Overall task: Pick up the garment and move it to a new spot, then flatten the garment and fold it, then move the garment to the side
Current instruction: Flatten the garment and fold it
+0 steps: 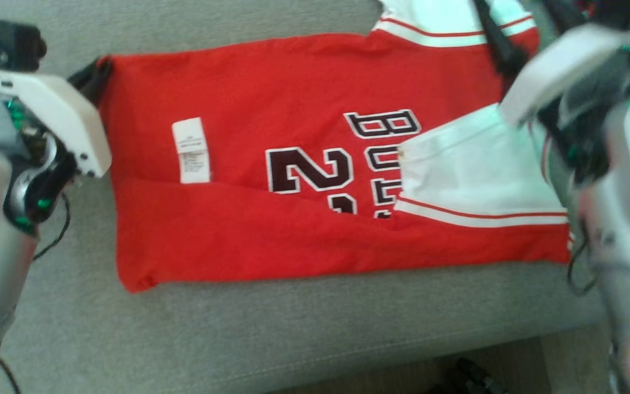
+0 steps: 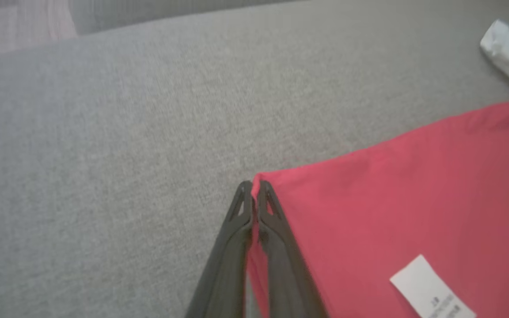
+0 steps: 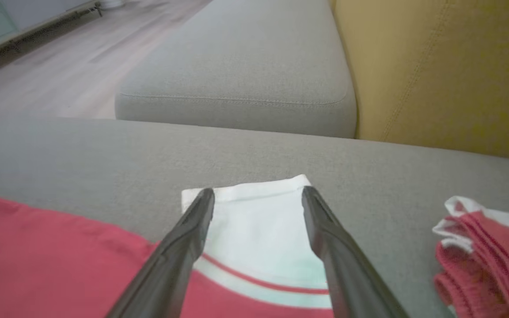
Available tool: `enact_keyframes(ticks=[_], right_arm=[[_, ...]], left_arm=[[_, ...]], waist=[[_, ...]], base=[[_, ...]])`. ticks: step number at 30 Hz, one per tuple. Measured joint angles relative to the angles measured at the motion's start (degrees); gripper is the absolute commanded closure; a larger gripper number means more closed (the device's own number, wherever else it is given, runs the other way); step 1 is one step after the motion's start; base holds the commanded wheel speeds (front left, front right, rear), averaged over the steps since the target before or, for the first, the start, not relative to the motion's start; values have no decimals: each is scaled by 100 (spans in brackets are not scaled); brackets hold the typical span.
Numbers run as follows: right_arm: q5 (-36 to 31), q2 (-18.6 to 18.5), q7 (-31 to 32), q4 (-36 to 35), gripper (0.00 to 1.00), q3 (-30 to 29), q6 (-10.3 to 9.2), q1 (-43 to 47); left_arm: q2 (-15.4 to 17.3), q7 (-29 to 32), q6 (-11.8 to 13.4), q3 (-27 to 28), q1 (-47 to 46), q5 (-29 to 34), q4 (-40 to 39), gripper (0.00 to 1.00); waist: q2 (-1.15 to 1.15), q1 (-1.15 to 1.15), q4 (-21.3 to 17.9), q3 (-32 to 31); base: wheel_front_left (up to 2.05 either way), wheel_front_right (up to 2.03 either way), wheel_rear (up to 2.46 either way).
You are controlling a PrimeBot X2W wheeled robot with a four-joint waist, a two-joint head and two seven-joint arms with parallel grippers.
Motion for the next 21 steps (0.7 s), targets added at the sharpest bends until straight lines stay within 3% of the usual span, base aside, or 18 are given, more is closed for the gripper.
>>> enact_keyframes(ticks=[12, 21], right_arm=[[-955, -201, 749, 2777, 0, -982, 0, -1928], [-1614, -266, 1077, 3833, 0, -1755, 0, -2568]], left_arm=[[-684, -430, -162, -394, -502, 149, -131, 100], [-998, -630, -312, -579, -765, 200, 67, 100]], waist=[[0, 0, 946, 236], [0, 1, 1361, 489]], base=[[0, 0, 0], [0, 0, 0]])
